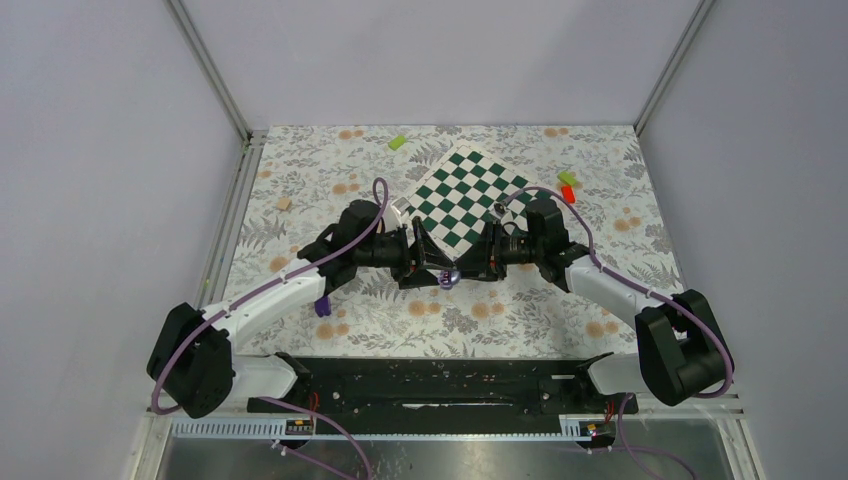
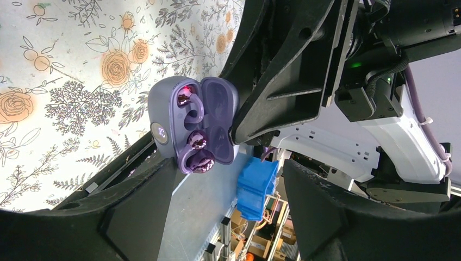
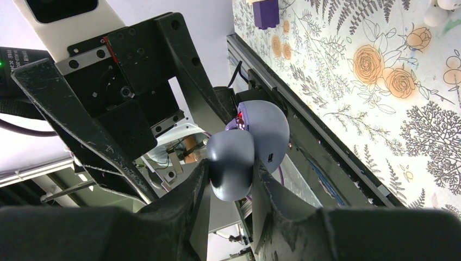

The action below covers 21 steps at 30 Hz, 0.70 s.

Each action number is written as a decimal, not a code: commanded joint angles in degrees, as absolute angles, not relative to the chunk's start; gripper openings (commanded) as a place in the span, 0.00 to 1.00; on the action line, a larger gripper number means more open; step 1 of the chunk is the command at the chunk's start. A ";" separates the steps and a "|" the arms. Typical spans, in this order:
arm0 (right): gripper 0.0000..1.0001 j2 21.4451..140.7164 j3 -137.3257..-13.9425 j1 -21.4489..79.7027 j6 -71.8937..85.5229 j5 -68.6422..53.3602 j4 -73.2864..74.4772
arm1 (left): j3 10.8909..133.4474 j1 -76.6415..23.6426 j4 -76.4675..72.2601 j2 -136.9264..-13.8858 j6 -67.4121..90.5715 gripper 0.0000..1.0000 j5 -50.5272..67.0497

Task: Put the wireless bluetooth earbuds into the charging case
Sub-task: Close the charging case with the earbuds at the center of the board.

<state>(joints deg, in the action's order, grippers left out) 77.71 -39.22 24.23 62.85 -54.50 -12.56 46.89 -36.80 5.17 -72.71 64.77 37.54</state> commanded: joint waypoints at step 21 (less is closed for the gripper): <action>0.00 75.59 -38.94 24.25 63.15 -54.25 -14.40 | 51.33 -36.64 4.61 -69.31 62.42 0.72 38.78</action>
